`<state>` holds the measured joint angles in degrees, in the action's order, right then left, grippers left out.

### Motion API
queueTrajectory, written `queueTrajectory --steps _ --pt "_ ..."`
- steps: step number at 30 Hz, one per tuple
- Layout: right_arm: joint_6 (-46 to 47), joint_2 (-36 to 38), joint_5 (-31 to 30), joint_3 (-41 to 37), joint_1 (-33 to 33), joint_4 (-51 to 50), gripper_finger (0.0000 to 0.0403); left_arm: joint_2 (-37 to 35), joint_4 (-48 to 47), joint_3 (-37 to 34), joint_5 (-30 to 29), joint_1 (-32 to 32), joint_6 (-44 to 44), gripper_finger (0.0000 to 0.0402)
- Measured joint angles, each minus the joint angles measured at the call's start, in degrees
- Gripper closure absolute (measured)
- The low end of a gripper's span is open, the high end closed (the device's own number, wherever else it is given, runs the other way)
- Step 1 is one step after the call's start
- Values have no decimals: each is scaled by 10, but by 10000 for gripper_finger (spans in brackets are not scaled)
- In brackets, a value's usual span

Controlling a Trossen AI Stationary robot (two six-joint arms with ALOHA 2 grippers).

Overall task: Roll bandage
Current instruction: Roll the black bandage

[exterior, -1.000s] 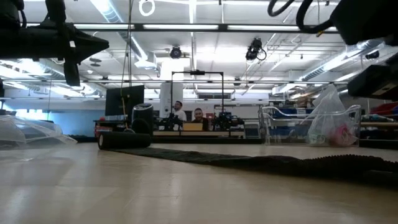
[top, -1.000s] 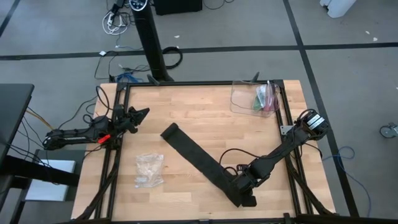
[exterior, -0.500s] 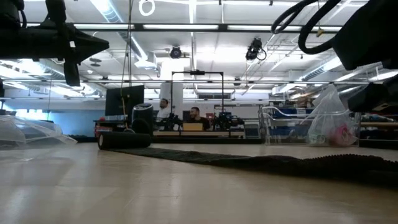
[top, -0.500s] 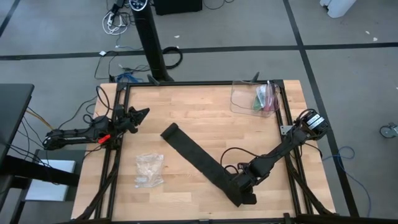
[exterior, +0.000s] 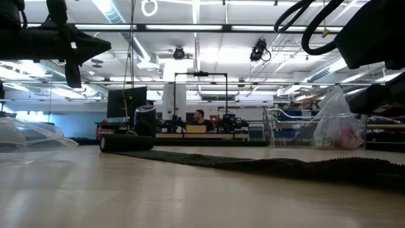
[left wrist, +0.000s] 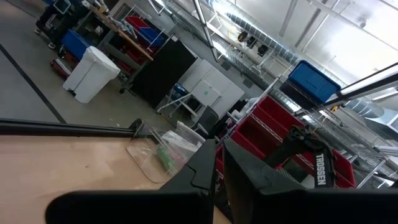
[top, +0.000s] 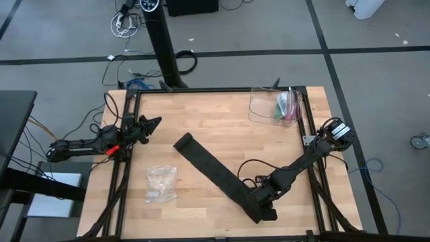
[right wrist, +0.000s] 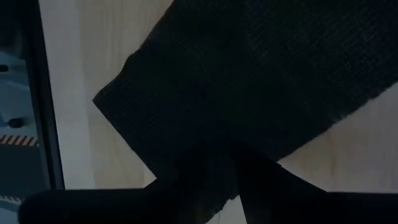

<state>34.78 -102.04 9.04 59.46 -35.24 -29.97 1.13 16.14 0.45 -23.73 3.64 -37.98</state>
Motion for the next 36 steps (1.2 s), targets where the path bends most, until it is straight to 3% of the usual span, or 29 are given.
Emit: queueTrajectory --steps 13,26,36 --pt "-19 0 0 0 0 -1 394 0 1 0 0 0 0 364" --pt "-20 0 21 16 10 -18 297 0 -12 0 0 0 -1 364" --pt "-49 0 27 0 13 -11 319 0 -13 0 0 0 -2 364"
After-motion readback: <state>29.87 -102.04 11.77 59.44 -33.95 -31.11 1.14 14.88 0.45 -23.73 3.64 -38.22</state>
